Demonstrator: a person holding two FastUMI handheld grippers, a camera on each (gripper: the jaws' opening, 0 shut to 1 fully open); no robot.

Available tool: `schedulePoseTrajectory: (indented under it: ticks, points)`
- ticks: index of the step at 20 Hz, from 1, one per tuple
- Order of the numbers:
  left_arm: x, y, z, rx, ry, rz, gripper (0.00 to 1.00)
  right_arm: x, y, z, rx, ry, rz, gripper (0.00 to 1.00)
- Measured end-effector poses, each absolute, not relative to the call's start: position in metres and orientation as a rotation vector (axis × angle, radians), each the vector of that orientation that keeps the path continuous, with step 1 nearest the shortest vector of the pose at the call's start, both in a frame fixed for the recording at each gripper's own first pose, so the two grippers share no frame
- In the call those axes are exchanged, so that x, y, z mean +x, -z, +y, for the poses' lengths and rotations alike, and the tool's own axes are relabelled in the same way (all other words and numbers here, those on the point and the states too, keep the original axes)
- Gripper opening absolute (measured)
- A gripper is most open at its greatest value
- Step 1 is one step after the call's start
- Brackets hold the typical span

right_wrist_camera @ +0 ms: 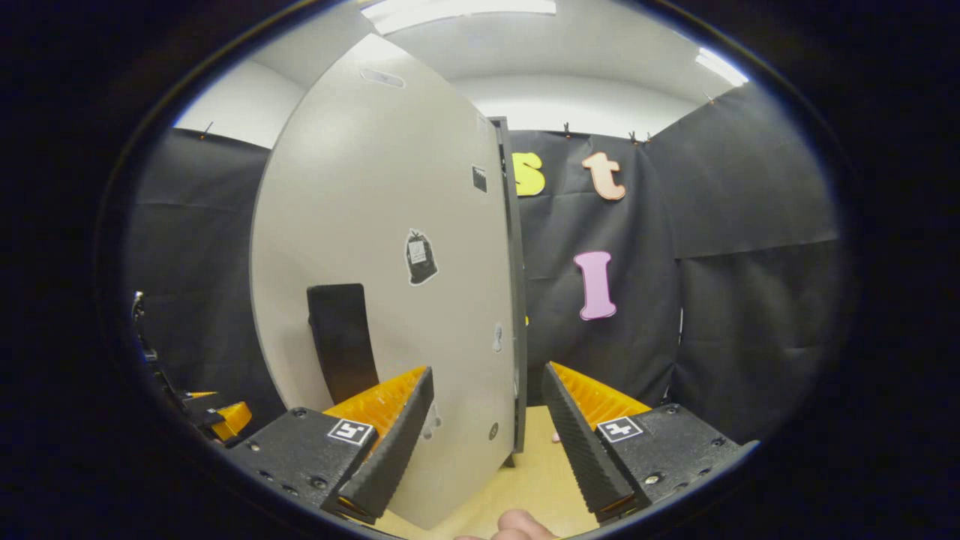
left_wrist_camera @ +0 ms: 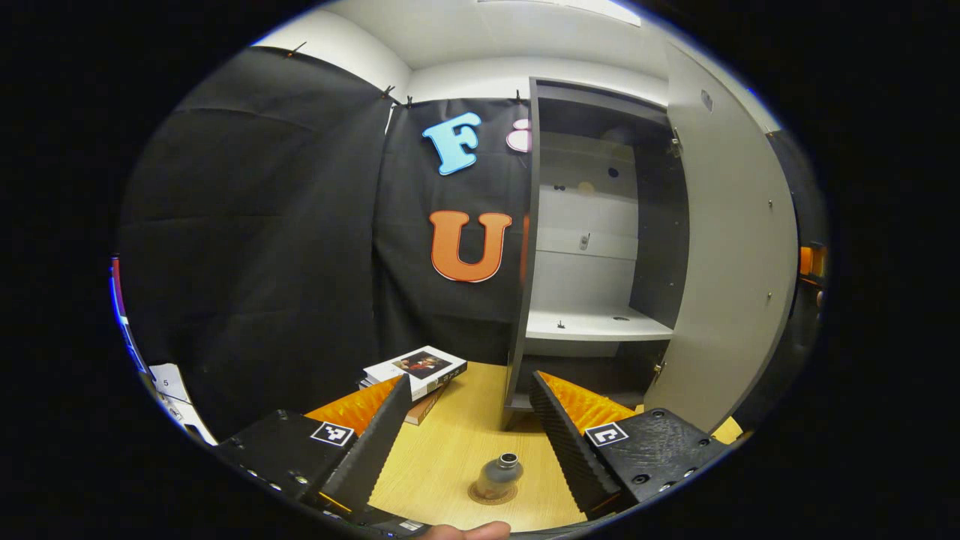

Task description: Open the cabinet door with the right hand, grasp the bottle in the cabinet with the left hand and place it on the coaster, then close the cabinet door with the right hand.

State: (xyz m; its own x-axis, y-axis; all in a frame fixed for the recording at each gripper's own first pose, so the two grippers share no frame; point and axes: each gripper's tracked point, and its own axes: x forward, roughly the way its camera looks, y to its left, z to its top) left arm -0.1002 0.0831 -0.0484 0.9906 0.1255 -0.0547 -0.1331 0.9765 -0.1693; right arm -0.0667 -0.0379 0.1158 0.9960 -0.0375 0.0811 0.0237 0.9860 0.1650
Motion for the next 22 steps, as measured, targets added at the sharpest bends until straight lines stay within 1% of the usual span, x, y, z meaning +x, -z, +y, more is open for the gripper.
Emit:
schedulePoseTrajectory:
  ticks: [9, 15, 18, 22]
  points:
    - [-0.111, 0.044, 0.112, -0.186, -0.211, 0.029, 0.96, -0.031, -0.113, 0.006, 0.193, -0.076, -0.073, 0.94]
    - [-0.121, 0.050, 0.128, -0.200, -0.271, 0.039, 0.96, -0.007, -0.108, 0.050, 0.213, -0.218, -0.051, 0.94]
    - [-0.122, 0.052, 0.135, -0.193, -0.287, 0.045, 0.96, -0.007, -0.111, 0.057, 0.198, -0.246, -0.055, 0.94]
    - [-0.121, 0.050, 0.133, -0.201, -0.286, 0.044, 0.96, -0.006, -0.102, 0.055, 0.200, -0.250, -0.029, 0.94]
